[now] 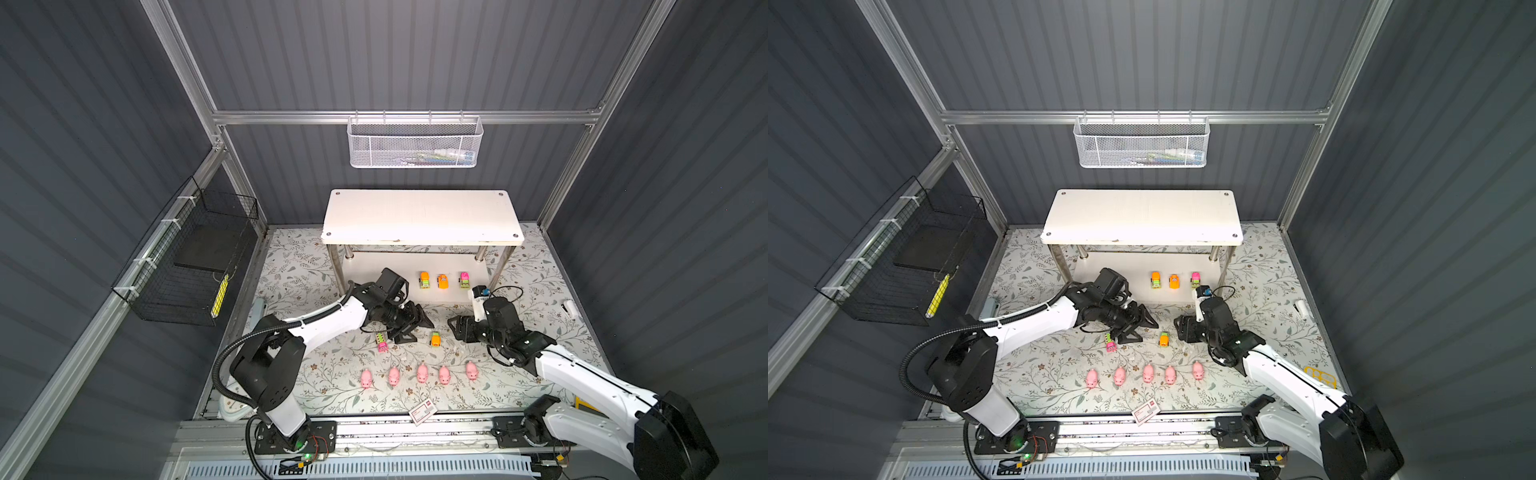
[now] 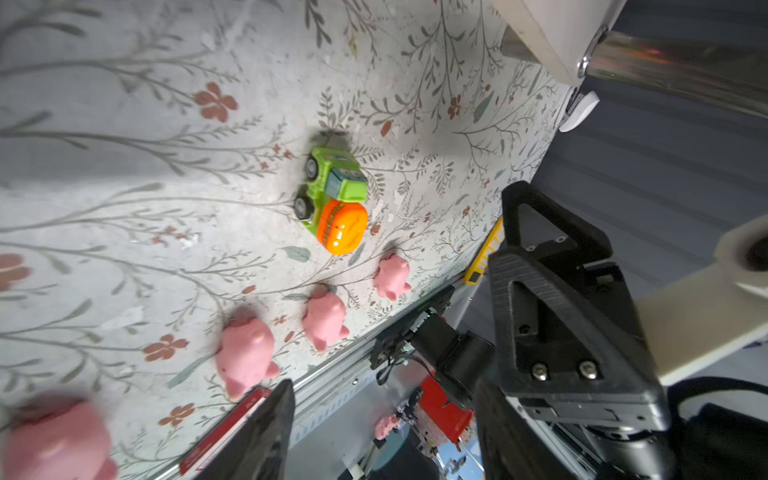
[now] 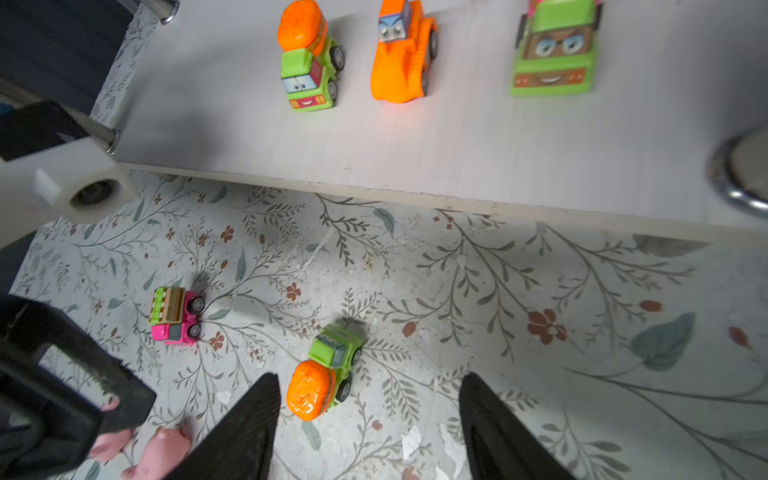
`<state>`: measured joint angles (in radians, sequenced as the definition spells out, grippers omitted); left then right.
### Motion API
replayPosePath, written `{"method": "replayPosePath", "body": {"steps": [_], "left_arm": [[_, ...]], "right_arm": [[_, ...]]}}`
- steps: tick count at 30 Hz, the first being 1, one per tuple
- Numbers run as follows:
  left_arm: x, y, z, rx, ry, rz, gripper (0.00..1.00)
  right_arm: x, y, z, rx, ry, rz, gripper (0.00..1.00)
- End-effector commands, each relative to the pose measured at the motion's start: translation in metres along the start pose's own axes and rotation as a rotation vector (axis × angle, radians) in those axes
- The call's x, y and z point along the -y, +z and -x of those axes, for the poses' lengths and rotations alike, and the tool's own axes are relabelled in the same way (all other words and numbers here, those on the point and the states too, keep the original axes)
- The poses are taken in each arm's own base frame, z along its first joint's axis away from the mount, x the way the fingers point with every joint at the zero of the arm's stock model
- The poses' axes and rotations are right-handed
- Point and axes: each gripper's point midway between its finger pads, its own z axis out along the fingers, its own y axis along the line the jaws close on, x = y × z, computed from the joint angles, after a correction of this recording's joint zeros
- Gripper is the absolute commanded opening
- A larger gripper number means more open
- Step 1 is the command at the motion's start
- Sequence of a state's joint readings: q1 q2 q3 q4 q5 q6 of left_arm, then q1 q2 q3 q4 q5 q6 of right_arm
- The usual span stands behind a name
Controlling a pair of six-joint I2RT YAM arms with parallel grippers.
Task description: Place and organize the plastic toys onto the shelf
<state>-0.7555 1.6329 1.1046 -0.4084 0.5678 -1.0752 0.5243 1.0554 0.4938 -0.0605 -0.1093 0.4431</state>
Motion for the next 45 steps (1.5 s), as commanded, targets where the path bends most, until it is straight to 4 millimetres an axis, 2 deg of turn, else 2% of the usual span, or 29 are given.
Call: {"method": "replayPosePath", "body": {"steps": [1, 6, 11, 14, 20, 24, 34, 45], "left_arm": [[-0.030, -0.019, 0.006, 0.106, 0.059, 0.172, 0.68], [-0.042, -0.039, 0.016, 0.239, 0.098, 0.234, 0.69], [-0.046, -0.044, 0.019, 0.283, 0.120, 0.248, 0.69], [-0.045, -0.044, 0.022, 0.292, 0.131, 0.236, 0.69], [-0.043, -0.043, 0.023, 0.307, 0.140, 0.213, 0.69], [-0.042, -0.045, 0.023, 0.311, 0.149, 0.208, 0.69], [-0.043, -0.051, 0.022, 0.336, 0.154, 0.193, 0.69], [-0.048, -0.056, 0.022, 0.348, 0.150, 0.197, 0.68]], "right_arm": [[-0.013, -0.001, -0.018, -0.076, -0.026, 0.095, 0.70], [-0.024, -0.004, -0.039, -0.160, -0.031, 0.167, 0.69], [-0.020, -0.005, -0.058, -0.230, -0.039, 0.149, 0.61], [-0.016, -0.002, -0.064, -0.253, -0.038, 0.120, 0.51], [-0.014, 0.013, -0.073, -0.308, -0.048, 0.075, 0.23], [-0.014, 0.023, -0.076, -0.324, -0.060, 0.055, 0.13], [-0.022, 0.044, -0.064, -0.322, -0.093, 0.046, 0.10], [-0.040, 0.051, -0.065, -0.361, -0.146, 0.068, 0.09]]}}
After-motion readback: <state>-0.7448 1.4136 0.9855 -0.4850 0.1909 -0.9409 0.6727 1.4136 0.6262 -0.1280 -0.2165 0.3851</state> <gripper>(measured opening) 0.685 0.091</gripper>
